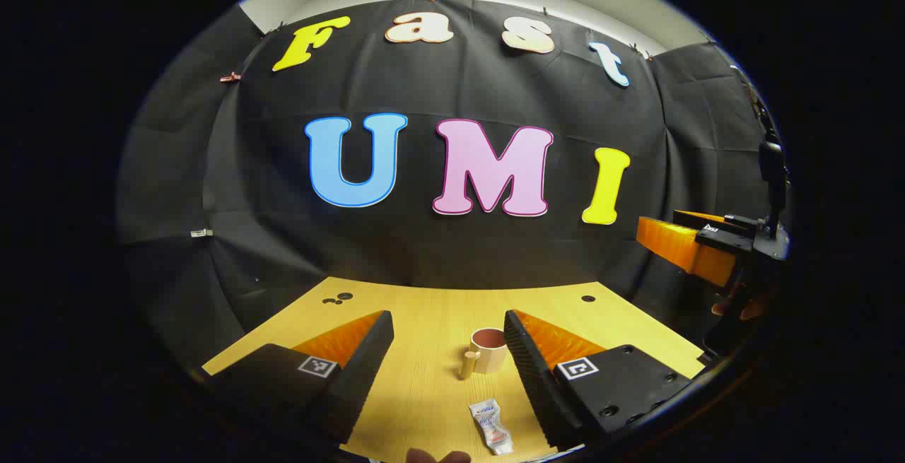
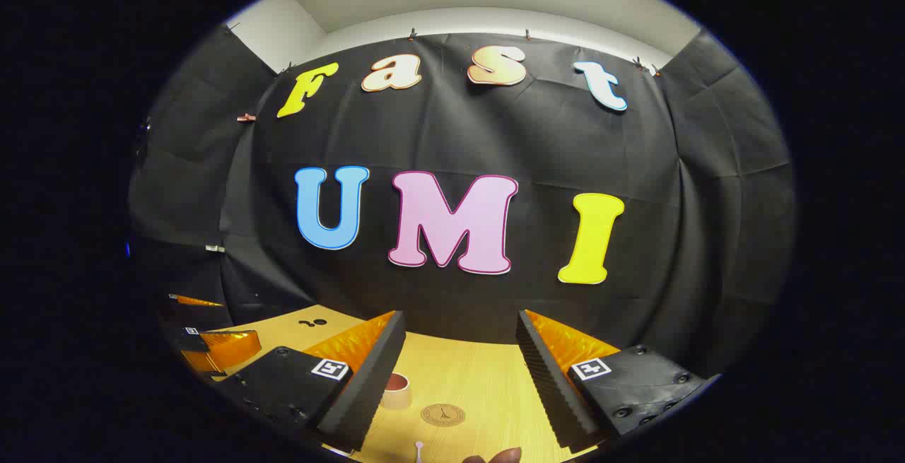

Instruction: Put the toothbrush and toothpaste on the desktop into the cup, then pick up the cup and place it on the coaster on the desktop.

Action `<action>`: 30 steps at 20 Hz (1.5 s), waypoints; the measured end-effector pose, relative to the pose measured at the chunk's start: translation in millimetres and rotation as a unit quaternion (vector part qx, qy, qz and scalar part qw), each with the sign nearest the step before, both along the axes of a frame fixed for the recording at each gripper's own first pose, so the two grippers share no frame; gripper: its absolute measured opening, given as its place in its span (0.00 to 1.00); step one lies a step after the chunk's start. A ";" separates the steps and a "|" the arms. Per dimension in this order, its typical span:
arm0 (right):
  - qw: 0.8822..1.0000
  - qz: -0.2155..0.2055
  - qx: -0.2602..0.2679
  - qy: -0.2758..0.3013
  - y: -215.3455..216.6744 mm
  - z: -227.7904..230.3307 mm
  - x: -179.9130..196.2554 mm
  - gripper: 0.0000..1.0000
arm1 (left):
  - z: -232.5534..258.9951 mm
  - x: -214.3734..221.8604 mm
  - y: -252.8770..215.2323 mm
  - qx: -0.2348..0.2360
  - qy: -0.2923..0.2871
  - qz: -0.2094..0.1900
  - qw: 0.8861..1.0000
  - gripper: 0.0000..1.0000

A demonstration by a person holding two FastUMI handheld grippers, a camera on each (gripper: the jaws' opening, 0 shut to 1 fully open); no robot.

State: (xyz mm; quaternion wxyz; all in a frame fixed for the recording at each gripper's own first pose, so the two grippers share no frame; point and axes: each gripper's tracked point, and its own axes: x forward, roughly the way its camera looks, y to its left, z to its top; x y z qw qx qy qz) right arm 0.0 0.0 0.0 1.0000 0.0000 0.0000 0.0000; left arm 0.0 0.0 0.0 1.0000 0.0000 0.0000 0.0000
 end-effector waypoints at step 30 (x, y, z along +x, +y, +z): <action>0.996 -0.001 -0.009 0.090 -24.6 -67.8 -5.0 0.97 | -152.9 22.8 -47.4 -0.024 0.265 -0.047 0.963 0.97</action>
